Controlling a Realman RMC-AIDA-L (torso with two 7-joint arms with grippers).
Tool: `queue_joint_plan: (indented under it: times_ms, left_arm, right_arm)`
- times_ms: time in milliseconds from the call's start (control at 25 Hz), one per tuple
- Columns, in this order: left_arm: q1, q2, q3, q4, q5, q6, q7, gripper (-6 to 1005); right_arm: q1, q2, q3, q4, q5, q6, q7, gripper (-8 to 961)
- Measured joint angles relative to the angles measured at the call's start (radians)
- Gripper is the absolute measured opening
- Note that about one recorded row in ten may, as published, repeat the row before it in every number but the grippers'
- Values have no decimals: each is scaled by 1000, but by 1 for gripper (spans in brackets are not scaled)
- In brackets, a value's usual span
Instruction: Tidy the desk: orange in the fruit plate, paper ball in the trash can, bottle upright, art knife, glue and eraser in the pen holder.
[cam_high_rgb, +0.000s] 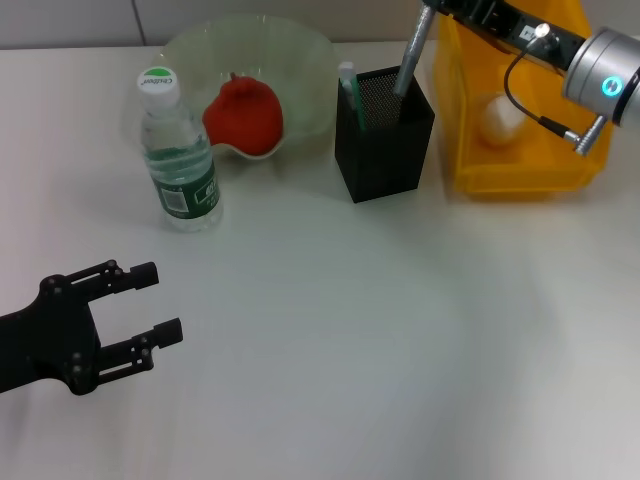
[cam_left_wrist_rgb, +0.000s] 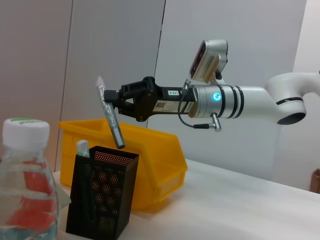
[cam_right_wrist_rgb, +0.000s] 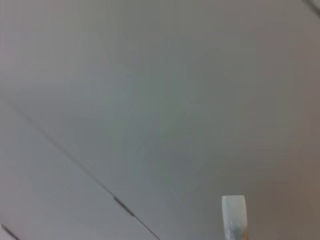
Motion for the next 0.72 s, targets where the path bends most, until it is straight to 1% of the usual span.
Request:
queue_joint_plan:
  times_ms: [120, 160, 200, 240, 360, 400, 440, 520, 600, 720]
  left_arm:
    - [-3, 0, 0, -3, 2, -2, 0, 750]
    - [-3, 0, 0, -3, 2, -2, 0, 751]
    - [-4, 0, 0, -4, 3, -2, 0, 751]
    - [-4, 0, 0, -4, 3, -2, 0, 751]
    - [-4, -1, 0, -5, 3, -2, 0, 752]
    - [-4, -1, 0, -5, 3, -2, 0, 752]
    - [-4, -1, 0, -5, 3, -2, 0, 752]
    - [-4, -1, 0, -6, 3, -3, 0, 753]
    - [-4, -1, 0, -7, 3, -3, 0, 753]
    - [-4, -2, 0, -7, 3, -3, -1, 754]
  right_arm:
    - [1, 1, -7, 33, 72, -14, -182, 130]
    - [1, 1, -7, 33, 72, -14, -182, 130]
    - [0, 2, -8, 54, 110, -38, -290, 130]
    - [0, 2, -8, 54, 110, -38, -290, 131]
    - [-3, 2, -9, 70, 123, -80, -424, 132]
    - [-1, 2, -15, 83, 122, -97, -501, 133]
    - [-1, 2, -15, 83, 122, -97, -501, 134]
    - [1, 2, -33, 90, 121, -102, -560, 135]
    - [5, 3, -86, 91, 122, -95, -619, 136]
    - [6, 5, -105, 92, 124, -93, -647, 138]
